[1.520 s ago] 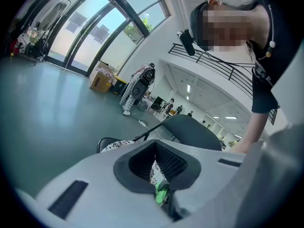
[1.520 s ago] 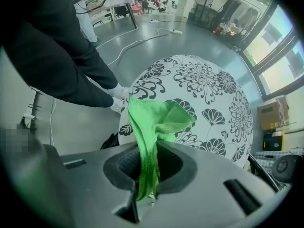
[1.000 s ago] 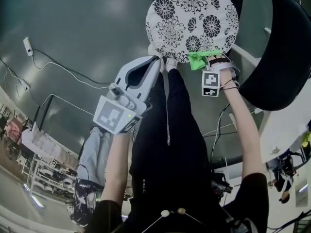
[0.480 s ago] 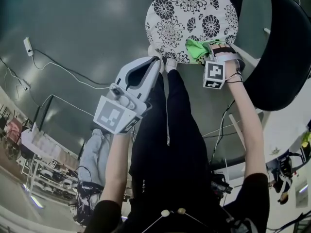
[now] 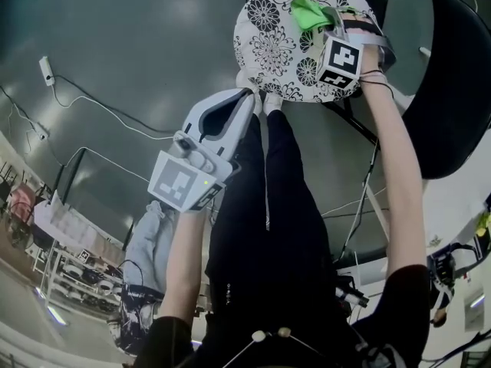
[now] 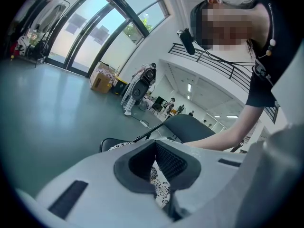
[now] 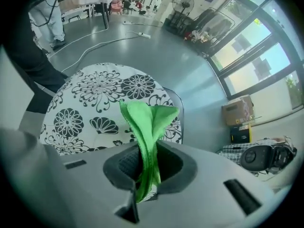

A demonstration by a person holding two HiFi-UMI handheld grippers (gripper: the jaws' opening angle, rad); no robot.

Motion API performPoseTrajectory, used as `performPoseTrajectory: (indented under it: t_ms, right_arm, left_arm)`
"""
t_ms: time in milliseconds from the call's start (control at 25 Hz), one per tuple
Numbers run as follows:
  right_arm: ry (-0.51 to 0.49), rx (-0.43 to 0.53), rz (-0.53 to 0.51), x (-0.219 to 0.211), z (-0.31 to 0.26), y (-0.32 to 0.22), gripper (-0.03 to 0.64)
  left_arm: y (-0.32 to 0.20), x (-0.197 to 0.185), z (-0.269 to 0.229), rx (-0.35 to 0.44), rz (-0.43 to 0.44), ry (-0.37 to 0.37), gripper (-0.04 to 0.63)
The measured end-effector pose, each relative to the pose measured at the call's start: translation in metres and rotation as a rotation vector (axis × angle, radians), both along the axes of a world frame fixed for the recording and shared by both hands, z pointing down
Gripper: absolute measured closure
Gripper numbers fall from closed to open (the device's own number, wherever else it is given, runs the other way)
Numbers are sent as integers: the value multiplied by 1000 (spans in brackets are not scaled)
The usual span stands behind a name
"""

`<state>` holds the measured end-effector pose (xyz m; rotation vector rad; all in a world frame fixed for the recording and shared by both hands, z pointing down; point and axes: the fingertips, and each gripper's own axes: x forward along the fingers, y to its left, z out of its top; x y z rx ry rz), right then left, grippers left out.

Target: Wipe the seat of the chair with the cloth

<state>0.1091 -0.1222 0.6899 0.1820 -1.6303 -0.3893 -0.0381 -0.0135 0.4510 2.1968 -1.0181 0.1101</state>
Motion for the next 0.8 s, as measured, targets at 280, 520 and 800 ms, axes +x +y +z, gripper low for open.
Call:
performPoseTrajectory:
  t_ms: [280,520,800]
  right_arm:
    - [18,44,-42,-11,-4,-23,563]
    - [13,42,-12,-9,-2,-36,563]
    - [9,38,-17,-12,1,-31,563]
  left_arm:
    - [0,-8,-3,-3,-13,-9,591]
    - [-6,-12,-6,3,-31,-4,591]
    - [-9,-15,-5,-2,-29,-17,591]
